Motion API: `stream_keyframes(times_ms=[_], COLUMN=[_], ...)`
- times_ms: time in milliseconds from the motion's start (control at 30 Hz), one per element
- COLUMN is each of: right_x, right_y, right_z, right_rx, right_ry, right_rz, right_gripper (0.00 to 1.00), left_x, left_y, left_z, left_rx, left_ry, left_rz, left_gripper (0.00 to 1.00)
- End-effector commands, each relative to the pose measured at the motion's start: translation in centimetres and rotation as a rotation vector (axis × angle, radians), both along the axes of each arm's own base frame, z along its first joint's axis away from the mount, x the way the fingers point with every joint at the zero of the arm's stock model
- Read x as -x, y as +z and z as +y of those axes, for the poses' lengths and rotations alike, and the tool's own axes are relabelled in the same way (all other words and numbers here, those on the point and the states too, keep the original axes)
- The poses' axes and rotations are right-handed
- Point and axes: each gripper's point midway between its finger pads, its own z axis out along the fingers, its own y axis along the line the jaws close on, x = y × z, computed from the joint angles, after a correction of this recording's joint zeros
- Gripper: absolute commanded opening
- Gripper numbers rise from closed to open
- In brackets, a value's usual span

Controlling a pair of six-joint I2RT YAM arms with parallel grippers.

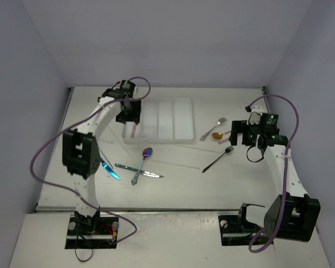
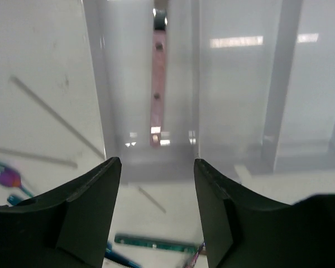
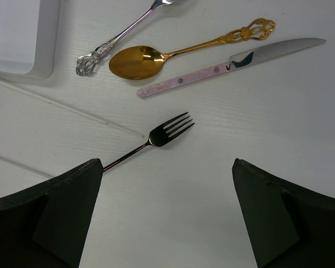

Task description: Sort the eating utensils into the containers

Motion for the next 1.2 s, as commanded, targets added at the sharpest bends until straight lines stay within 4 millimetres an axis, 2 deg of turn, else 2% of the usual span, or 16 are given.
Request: stream_keyframes(times_ms=[0,33,100,200,300,400,467,567,667,1000,1100,1167], right_x=[-1.3,-1.3,-1.3,-1.3,-1.3,-1.3,-1.3,-1.3,-1.3,-1.2,-1.2,-1.2], right_y=[2.5,2.5,2.3,2.3,2.2,2.3,2.4,2.3,2.2,2.3,2.3,2.3], right_z=[-0.3,-0.3,-0.4,-0.4,-0.5,-0.6,-0.8,-0.9,-1.1,-1.4,-1.5,-1.5], right_rx=[-0.004,-0.005,-0.007,-0.011,-0.009,-0.008,-0.006,-0.007,-0.007,-0.013,-0.016,-0.019], right_ry=[-0.006,-0.011,-0.015,-0.015,-0.02,-0.026,-0.033,-0.039,-0.044,-0.052,-0.051,-0.052], right_rz=[-0.081,-0.08,-0.076,-0.073,-0.071,-0.074,-0.077,-0.075,-0.07,-0.075,-0.074,-0.074], right_gripper=[1.0,1.0,1.0,1.0,1.0,1.0,1.0,1.0,1.0,1.0,1.0,1.0], left_x=[4.1,6.2,9.0,12.3,14.7,15.8,16.7,17.3,17.5,17.0,17.0,17.0], left_y=[8.4,7.9,6.4,4.1,1.8,0.3,-0.8,-2.0,-3.2,-7.0,-7.5,-7.7], left_z=[-1.7,-1.4,-1.1,-1.7,-2.5,-3.0,-4.1,-5.8,-6.6,-7.2,-7.2,-7.1], left_rx=[0.025,0.033,0.043,0.083,0.099,0.072,0.061,0.061,0.052,0.004,-0.004,-0.008], left_ry=[-0.097,-0.1,-0.101,-0.117,-0.146,-0.189,-0.236,-0.285,-0.305,-0.299,-0.306,-0.308], left_rz=[-0.239,-0.222,-0.176,-0.098,-0.059,-0.079,-0.067,-0.058,-0.028,0.073,0.087,0.09], left_gripper=[0.52,0.52,0.52,0.52,0.52,0.52,0.52,0.52,0.51,0.43,0.37,0.28])
